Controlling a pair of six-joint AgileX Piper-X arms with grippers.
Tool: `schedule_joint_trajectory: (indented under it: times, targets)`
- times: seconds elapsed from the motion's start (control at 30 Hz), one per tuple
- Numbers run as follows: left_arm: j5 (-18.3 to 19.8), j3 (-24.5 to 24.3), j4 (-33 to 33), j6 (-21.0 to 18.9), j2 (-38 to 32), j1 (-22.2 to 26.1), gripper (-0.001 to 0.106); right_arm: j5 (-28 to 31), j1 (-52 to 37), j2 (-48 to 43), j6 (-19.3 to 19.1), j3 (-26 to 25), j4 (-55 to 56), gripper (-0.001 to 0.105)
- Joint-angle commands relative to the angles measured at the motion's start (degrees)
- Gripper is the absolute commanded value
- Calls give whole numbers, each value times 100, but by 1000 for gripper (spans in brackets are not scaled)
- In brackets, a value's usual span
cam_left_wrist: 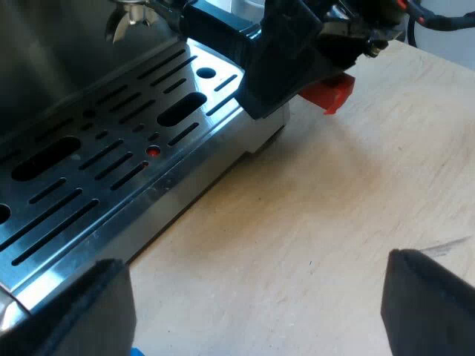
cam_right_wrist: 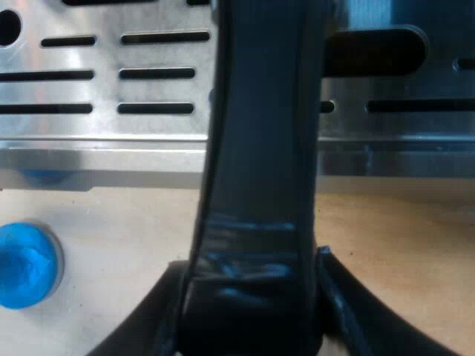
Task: Grind coffee beans and then tamp
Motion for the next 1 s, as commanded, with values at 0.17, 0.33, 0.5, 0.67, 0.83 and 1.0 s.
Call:
schedule_joint_trajectory:
  times: [0.17, 0.33, 0.5, 0.67, 0.83, 1.0]
  targets:
    - [82, -12, -17, 44, 12, -22, 70, -27, 8, -23, -9, -53, 53, 0]
    - [82, -12, -17, 44, 12, -22, 70, -27, 8, -23, -9, -53, 103, 0]
    - [82, -12, -17, 44, 12, -22, 70, -27, 8, -23, -9, -53, 128, 0]
    - [82, -12, -17, 44, 12, -22, 70, -27, 8, -23, -9, -53, 118, 0]
    - [82, -12, -17, 44, 12, -22, 70, -27, 8, -23, -24, -53, 118, 0]
    - [82, -12, -17, 44, 12, -22, 70, -27, 8, -23, -24, -53, 118, 0]
